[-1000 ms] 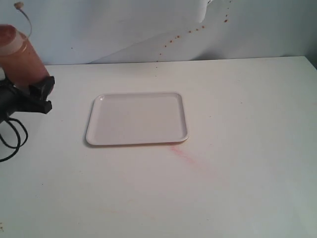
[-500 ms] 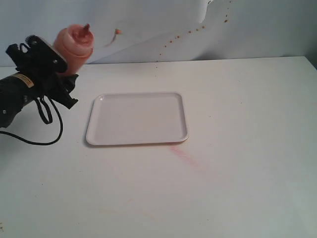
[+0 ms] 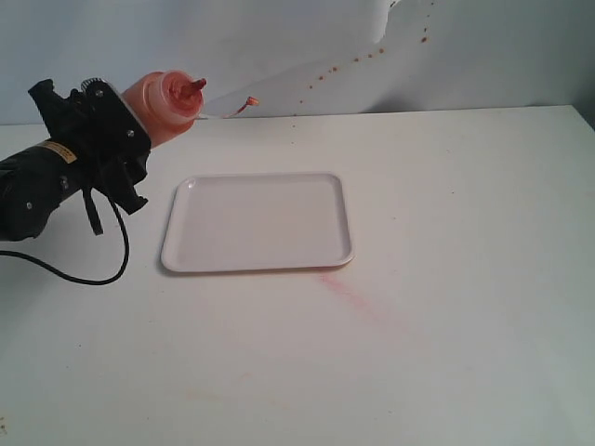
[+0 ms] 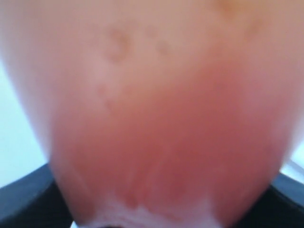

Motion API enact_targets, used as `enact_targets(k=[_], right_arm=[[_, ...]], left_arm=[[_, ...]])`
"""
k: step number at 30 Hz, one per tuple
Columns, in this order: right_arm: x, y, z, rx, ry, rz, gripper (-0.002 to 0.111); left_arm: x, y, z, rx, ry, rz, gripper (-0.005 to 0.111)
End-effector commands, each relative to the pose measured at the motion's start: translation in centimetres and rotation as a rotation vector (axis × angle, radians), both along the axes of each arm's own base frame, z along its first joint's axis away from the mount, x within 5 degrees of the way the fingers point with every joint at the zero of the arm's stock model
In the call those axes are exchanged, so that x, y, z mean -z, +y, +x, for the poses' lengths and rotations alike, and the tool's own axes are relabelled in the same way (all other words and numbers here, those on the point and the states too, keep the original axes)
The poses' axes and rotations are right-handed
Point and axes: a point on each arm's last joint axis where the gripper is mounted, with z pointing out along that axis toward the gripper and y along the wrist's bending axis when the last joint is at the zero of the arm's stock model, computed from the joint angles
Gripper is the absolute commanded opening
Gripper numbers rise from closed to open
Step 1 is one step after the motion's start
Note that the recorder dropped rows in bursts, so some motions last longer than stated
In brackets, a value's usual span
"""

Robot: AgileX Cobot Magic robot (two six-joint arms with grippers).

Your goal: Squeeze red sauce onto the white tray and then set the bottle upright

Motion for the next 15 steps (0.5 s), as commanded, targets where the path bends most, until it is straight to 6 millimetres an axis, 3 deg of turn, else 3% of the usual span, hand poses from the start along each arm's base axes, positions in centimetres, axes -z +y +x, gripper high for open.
enact_targets(k=[1,9,11,15], right_arm=[[0.0,0.0,0.0,0.008,-0.011,0.005,0.0],[-0.5,-0.1,0.1,0.007,-0.064,-0.007,0.0],[-1.2,0.2,0.2,0.011,-0.151,0.173,0.0],[-3.4,-0.2,0.2,0.042,-0.412,0.363,0.0]], left_arm=[[-0.9,-0.1,0.3,-0.01,-0.054,-0.015,0.0],[-0.9,-0.1,0.3,-0.007,-0.055,-0.013,0.0],[-0.9,-0.2,0.2,0.002,-0.056,-0.006,0.0],[-0.9,-0.3,0.2,0.017,-0.053,-0.001,0.0]])
